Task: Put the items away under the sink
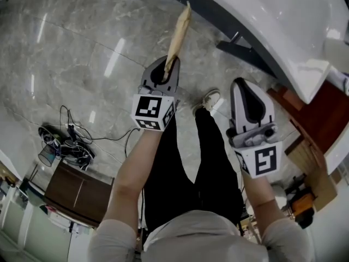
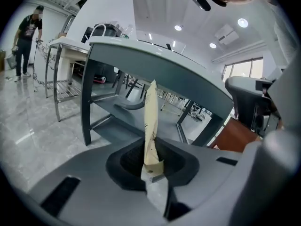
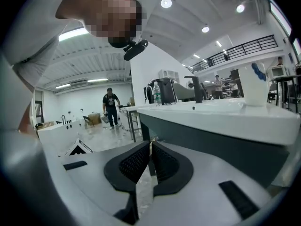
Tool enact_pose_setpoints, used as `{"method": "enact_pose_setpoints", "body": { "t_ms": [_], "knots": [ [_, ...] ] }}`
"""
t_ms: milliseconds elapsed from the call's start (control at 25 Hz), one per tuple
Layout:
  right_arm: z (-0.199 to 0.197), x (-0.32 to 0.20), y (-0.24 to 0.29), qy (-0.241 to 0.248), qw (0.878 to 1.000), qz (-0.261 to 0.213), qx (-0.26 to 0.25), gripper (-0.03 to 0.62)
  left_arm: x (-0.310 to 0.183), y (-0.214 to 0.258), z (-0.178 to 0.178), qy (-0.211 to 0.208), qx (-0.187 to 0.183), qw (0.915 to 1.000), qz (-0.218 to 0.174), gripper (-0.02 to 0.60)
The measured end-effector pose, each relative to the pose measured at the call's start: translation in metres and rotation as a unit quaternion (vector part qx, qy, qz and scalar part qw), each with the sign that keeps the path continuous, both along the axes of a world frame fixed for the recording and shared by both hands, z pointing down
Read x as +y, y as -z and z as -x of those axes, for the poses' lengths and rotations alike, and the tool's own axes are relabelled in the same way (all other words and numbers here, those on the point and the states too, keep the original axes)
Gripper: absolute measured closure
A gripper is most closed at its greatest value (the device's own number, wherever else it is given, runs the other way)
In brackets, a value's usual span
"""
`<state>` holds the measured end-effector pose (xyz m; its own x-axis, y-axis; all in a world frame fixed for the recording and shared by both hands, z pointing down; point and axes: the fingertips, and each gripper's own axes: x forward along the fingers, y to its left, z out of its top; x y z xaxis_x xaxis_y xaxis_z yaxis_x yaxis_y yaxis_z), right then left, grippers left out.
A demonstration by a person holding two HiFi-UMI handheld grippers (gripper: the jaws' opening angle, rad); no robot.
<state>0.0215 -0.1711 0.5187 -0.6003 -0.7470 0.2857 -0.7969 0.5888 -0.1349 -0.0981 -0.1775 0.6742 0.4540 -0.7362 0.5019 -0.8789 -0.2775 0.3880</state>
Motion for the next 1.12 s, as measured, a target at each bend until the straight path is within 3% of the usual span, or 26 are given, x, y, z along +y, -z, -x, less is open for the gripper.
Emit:
{"method": "enact_pose_setpoints", "body": {
  "t_ms": [280,600,1120],
  "knots": [
    [0.012,0.001,-0.045,0.009,1.000,-0.011,-0.006,0.553,-0.008,-0.044,-0.009,-0.016,-0.003,0.9999,-0.001,0.531],
    [-0.001,-0.002,-0.087,-0.002,1.000,-0.026,0.007,0.553,-0.030,-0.082,-0.022,-0.029,-0.011,0.9993,-0.021,0.531],
    [-0.014,-0.020,-0.145,-0.009,0.999,-0.047,0.014,0.553,-0.086,-0.118,-0.048,-0.019,-0.017,0.9984,-0.051,0.531]
  ]
}}
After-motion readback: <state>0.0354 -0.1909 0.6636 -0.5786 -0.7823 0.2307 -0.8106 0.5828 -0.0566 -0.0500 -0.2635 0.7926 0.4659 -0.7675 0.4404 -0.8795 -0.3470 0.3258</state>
